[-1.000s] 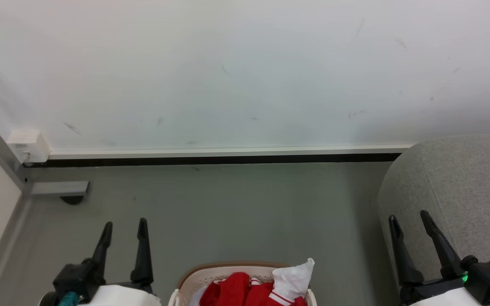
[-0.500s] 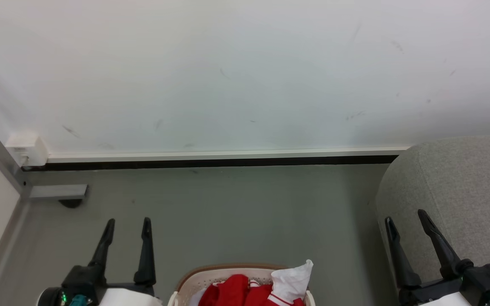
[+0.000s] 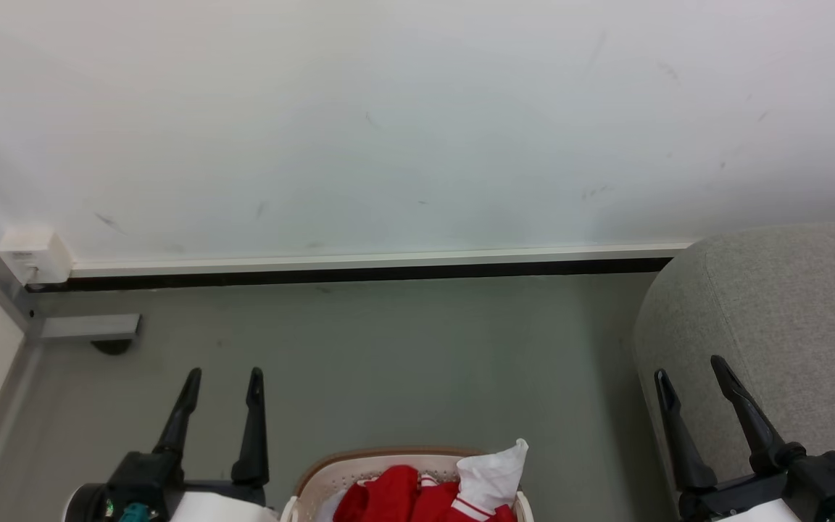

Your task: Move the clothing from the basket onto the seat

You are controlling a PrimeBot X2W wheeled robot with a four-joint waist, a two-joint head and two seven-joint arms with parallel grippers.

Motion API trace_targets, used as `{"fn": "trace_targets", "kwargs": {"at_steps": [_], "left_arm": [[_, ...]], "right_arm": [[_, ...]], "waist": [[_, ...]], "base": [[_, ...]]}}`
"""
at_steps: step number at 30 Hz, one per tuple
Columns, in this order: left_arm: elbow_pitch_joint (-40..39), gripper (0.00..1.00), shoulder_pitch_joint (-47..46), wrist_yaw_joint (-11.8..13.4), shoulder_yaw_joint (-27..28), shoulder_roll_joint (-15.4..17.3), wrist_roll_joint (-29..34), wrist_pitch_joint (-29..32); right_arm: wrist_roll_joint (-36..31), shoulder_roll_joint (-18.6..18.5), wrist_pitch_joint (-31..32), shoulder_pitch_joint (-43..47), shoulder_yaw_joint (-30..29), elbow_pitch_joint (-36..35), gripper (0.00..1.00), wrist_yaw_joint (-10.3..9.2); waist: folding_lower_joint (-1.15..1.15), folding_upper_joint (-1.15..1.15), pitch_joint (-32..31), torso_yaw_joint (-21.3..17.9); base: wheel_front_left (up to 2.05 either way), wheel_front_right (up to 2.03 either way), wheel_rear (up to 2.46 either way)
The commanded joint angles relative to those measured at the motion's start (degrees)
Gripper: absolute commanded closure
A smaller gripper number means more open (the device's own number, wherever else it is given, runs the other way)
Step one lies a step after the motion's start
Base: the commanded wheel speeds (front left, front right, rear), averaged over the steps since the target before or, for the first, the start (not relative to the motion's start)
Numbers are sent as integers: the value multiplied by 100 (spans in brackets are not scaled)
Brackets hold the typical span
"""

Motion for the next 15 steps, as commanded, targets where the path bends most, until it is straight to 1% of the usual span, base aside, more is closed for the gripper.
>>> {"fn": "trace_targets", "kwargs": {"at_steps": [1,7,15], "left_arm": [[-21,0,40,-1,10,40,-45,-5],[9,0,18,2,51,39,-141,-5],[156,0,-154,-34,86,38,-334,-5]], "right_arm": [[54,-5,2,0,-8,-7,0,-8],[82,-33,2,-47,-12,-34,0,-8],[140,-89,3,-117,-1,-114,0,-8]], "waist": [[0,0,-1,-7],[0,0,26,-94],[0,0,203,-358]], "base": [[0,0,0],[0,0,0],[0,0,0]]}}
